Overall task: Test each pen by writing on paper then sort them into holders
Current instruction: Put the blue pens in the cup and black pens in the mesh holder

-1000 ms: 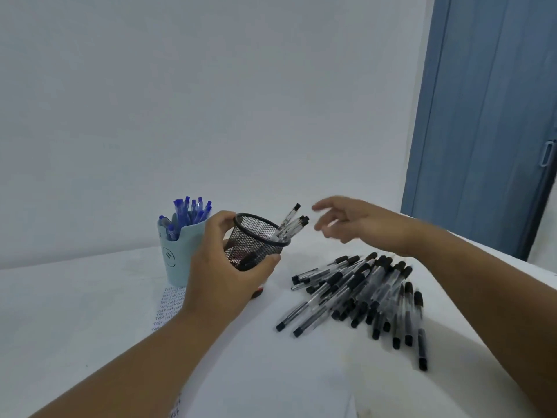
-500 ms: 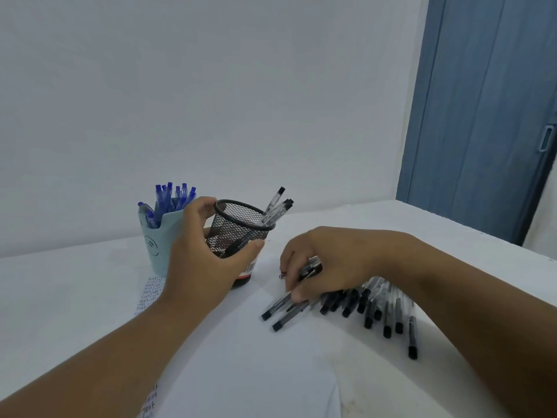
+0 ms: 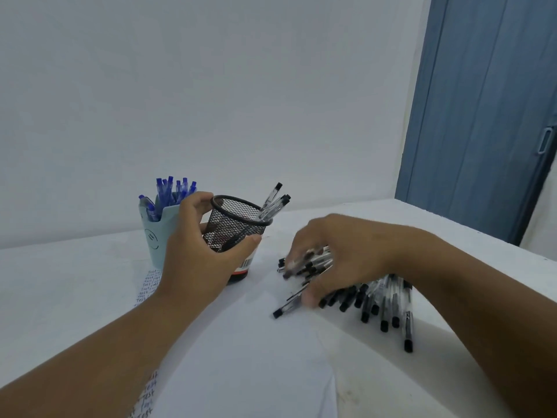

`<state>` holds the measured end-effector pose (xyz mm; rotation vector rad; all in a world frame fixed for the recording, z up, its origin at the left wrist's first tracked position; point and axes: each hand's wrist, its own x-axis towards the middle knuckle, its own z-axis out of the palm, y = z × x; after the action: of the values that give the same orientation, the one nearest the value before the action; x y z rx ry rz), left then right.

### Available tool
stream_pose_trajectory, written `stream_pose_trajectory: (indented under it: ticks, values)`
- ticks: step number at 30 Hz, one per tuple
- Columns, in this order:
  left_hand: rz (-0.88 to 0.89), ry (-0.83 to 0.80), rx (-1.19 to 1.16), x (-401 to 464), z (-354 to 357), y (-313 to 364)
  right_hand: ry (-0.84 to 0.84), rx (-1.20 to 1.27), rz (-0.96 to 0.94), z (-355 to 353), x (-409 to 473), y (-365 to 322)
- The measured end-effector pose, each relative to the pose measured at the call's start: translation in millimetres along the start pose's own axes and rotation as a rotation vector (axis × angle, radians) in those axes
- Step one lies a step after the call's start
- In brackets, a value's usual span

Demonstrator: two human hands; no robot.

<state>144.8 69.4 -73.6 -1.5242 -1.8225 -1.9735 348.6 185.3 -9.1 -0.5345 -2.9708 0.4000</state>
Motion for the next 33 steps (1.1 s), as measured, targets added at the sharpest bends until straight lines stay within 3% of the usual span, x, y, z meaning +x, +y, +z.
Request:
stream_pose_trajectory:
  ticks: [7, 14, 16, 21, 24, 26, 28, 33]
  values:
    - [0.014, -0.004, 0.004, -2, -1, 3, -0.052, -0.150, -0.012, 18, 13, -3]
    - [0.019, -0.009, 0.005, -2, -2, 2, 0.267, 0.203, -0.032, 10, 13, 8]
    - [0.028, -0.022, 0.008, -2, -2, 3, 0.441, 0.337, -0.059, 8, 14, 12]
    - [0.102, -0.077, 0.066, -6, 0, 8, 1.139, 0.640, -0.247, -3, 14, 7]
    - [0.176, -0.096, 0.157, -7, 4, 11, 1.387, 0.900, -0.288, -13, 12, -1]
    - [0.215, -0.119, 0.199, -8, 7, 13, 1.382, 1.193, -0.272, -15, 13, -15]
    - [0.248, -0.136, 0.212, -10, 11, 16, 1.272, 1.354, -0.169, -8, 17, -27]
    - [0.276, -0.095, 0.168, -12, 16, 20, 0.986, 0.857, 0.162, 27, 32, -24]
